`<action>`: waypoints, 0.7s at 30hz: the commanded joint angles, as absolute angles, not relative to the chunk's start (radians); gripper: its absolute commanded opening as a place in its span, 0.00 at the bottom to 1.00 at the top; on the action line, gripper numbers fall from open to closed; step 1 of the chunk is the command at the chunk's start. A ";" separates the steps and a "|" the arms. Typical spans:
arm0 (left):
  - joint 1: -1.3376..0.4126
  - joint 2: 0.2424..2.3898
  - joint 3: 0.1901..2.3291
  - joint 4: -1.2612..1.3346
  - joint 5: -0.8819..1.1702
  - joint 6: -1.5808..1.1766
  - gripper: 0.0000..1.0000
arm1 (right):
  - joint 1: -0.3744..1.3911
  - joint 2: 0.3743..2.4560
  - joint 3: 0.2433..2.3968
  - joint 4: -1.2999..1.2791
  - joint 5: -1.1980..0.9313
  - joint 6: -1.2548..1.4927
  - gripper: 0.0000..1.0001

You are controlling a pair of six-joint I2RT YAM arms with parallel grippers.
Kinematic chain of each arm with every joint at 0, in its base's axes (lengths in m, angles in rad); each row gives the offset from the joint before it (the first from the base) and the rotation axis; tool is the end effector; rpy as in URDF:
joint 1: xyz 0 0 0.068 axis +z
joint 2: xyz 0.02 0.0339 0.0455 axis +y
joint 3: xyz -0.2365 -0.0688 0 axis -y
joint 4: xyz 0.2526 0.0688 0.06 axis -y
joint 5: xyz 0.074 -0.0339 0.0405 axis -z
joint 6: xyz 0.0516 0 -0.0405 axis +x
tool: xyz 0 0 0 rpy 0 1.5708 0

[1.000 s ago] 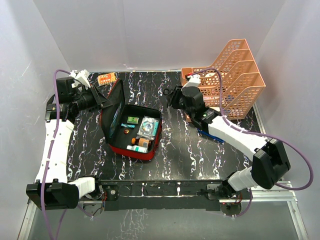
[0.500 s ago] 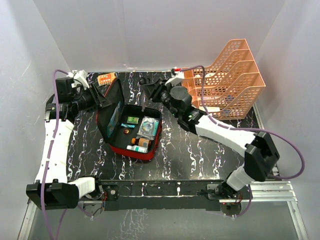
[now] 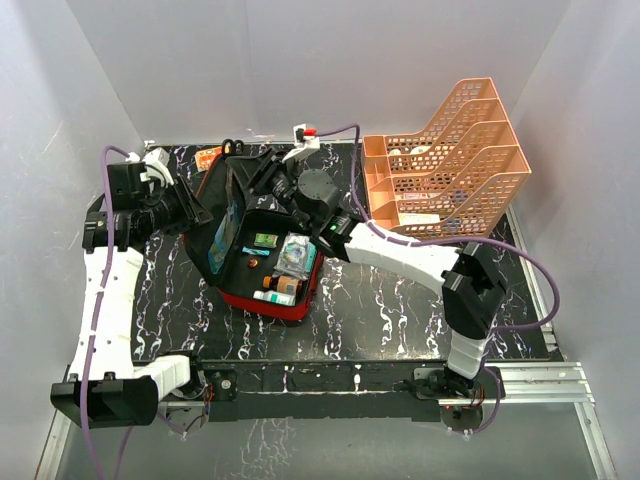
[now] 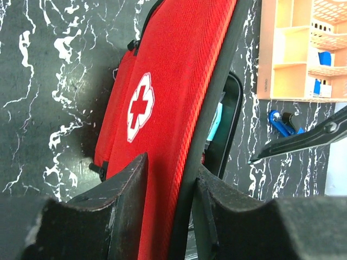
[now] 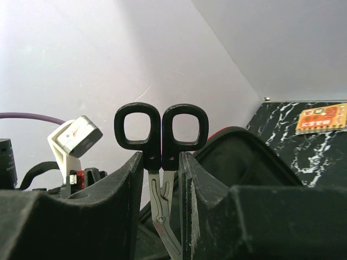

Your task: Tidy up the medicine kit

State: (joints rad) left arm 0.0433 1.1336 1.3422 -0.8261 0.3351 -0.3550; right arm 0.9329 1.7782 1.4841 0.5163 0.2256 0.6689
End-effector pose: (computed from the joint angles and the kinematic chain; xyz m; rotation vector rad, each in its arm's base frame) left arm 0.2551 -0.0059 0.3677 -0.2460 2.1866 -0.5419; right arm 0.2767 0.3539 0.3565 0.0128 1.4581 1.1830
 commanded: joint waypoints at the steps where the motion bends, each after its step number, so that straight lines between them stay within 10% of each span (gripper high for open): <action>1: 0.040 1.087 1.365 -0.903 0.296 -0.336 0.33 | 0.955 1.819 1.573 0.619 0.230 0.686 0.18; 21: 0.040 1.089 1.399 -0.934 0.307 -0.333 0.23 | 0.986 1.965 1.646 0.647 0.276 0.717 0.17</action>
State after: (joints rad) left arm 0.0433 1.1080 1.3552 -0.9047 0.2966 -0.3363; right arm 0.9802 1.9671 1.5921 0.5690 0.2569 0.7094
